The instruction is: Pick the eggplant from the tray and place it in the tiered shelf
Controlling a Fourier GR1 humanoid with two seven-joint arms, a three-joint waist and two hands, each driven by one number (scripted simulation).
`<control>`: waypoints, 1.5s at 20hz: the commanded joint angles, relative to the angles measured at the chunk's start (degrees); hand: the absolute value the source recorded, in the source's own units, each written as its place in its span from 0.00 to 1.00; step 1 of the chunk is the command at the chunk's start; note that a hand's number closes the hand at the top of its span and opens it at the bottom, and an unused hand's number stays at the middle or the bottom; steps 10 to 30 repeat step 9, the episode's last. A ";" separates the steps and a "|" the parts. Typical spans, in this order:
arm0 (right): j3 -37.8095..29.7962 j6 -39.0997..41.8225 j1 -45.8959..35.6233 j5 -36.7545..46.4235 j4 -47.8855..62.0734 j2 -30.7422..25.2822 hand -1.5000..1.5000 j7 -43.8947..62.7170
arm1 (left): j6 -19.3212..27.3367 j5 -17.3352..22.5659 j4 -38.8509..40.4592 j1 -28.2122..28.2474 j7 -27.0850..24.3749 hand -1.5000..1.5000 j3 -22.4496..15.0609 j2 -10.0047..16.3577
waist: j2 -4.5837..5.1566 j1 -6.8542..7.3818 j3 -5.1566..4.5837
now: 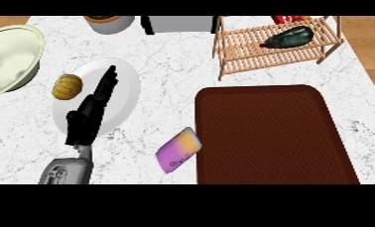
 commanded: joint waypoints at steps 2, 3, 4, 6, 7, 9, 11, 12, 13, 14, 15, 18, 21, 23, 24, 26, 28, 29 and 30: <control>-9.35 11.01 11.07 -9.16 -2.38 -6.06 0.00 -0.65 | -0.50 0.81 0.93 -3.06 1.13 0.50 0.85 0.29 | 0.13 -0.25 0.06; -12.11 14.94 13.65 -11.32 -0.81 -9.02 0.00 -3.66 | 0.85 -0.31 -0.86 0.34 -0.44 0.50 0.55 0.20 | -0.02 -0.54 0.11; -14.53 15.13 16.28 -12.08 -3.06 -9.16 0.00 -4.30 | -0.70 1.20 -0.76 0.57 0.13 0.50 0.64 0.19 | 0.05 -0.23 0.08; -17.17 20.15 18.62 -15.89 -1.38 -10.90 0.00 -5.66 | 0.33 0.33 4.34 -3.99 -1.24 0.50 1.07 -0.36 | 0.26 -0.44 0.04; -20.30 21.28 20.42 -17.95 -0.50 -11.11 0.00 -6.29 | 0.46 -0.17 -3.16 -0.05 2.21 0.50 -0.57 -0.42 | 0.08 0.35 0.07; -24.86 25.44 22.45 -20.78 4.38 -15.61 0.00 -8.41 | -0.19 0.18 -0.34 -1.79 1.61 0.50 0.23 0.20 | 0.19 0.08 0.07; -24.86 25.44 22.45 -20.78 4.38 -15.61 0.00 -8.41 | -0.19 0.18 -0.34 -1.79 1.61 0.50 0.23 0.20 | 0.19 0.08 0.07; -24.86 25.44 22.45 -20.78 4.38 -15.61 0.00 -8.41 | -0.19 0.18 -0.34 -1.79 1.61 0.50 0.23 0.20 | 0.19 0.08 0.07; -24.86 25.44 22.45 -20.78 4.38 -15.61 0.00 -8.41 | -0.19 0.18 -0.34 -1.79 1.61 0.50 0.23 0.20 | 0.19 0.08 0.07; -24.86 25.44 22.45 -20.78 4.38 -15.61 0.00 -8.41 | -0.19 0.18 -0.34 -1.79 1.61 0.50 0.23 0.20 | 0.19 0.08 0.07; -24.86 25.44 22.45 -20.78 4.38 -15.61 0.00 -8.41 | -0.19 0.18 -0.34 -1.79 1.61 0.50 0.23 0.20 | 0.19 0.08 0.07; -24.86 25.44 22.45 -20.78 4.38 -15.61 0.00 -8.41 | -0.19 0.18 -0.34 -1.79 1.61 0.50 0.23 0.20 | 0.19 0.08 0.07; -24.86 25.44 22.45 -20.78 4.38 -15.61 0.00 -8.41 | -0.19 0.18 -0.34 -1.79 1.61 0.50 0.23 0.20 | 0.19 0.08 0.07; -24.86 25.44 22.45 -20.78 4.38 -15.61 0.00 -8.41 | -0.19 0.18 -0.34 -1.79 1.61 0.50 0.23 0.20 | 0.19 0.08 0.07; -24.86 25.44 22.45 -20.78 4.38 -15.61 0.00 -8.41 | -0.19 0.18 -0.34 -1.79 1.61 0.50 0.23 0.20 | 0.19 0.08 0.07; -24.86 25.44 22.45 -20.78 4.38 -15.61 0.00 -8.41 | -0.19 0.18 -0.34 -1.79 1.61 0.50 0.23 0.20 | 0.19 0.08 0.07; -24.86 25.44 22.45 -20.78 4.38 -15.61 0.00 -8.41 | -0.19 0.18 -0.34 -1.79 1.61 0.50 0.23 0.20 | 0.19 0.08 0.07; -24.86 25.44 22.45 -20.78 4.38 -15.61 0.00 -8.41 | -0.19 0.18 -0.34 -1.79 1.61 0.50 0.23 0.20 | 0.19 0.08 0.07; -24.86 25.44 22.45 -20.78 4.38 -15.61 0.00 -8.41 | -0.19 0.18 -0.34 -1.79 1.61 0.50 0.23 0.20 | 0.19 0.08 0.07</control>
